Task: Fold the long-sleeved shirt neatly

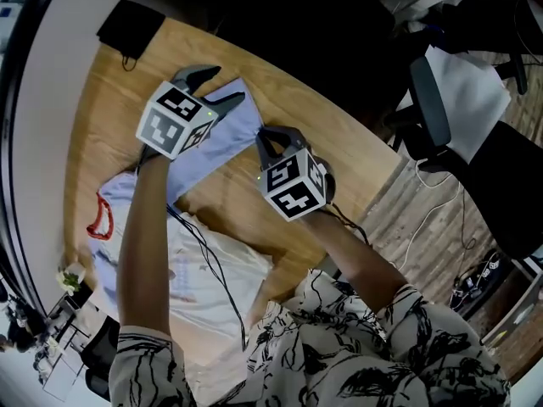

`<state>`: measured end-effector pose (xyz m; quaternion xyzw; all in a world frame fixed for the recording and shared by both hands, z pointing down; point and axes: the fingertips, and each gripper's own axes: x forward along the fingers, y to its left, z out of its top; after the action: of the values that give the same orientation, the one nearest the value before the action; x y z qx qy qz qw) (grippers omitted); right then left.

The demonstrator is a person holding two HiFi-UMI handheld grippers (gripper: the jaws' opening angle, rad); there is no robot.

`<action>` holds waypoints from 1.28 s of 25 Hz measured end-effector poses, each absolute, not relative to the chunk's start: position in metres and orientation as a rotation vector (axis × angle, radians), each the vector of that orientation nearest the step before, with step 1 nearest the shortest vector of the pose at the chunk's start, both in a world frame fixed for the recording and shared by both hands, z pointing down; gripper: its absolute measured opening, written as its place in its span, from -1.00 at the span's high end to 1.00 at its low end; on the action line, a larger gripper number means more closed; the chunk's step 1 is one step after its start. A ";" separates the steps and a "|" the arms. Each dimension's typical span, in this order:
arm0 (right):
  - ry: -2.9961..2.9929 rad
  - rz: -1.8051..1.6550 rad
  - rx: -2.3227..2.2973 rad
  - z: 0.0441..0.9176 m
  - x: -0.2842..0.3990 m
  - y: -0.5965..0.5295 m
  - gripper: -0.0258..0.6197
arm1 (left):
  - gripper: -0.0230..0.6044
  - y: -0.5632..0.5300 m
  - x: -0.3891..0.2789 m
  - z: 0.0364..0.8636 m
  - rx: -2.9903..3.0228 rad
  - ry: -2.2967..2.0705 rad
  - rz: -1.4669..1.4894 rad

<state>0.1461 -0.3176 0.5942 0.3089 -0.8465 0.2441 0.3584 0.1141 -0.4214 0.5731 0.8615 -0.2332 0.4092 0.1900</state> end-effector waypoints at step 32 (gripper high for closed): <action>-2.835 0.138 0.921 0.220 0.073 -0.320 0.85 | 0.85 -0.381 0.002 0.184 2.857 -1.276 0.459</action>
<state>0.0733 -0.3197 0.2197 0.3078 -0.9471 0.0462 0.0787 0.0018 -0.3806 0.1842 0.9033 -0.4036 0.1450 -0.0105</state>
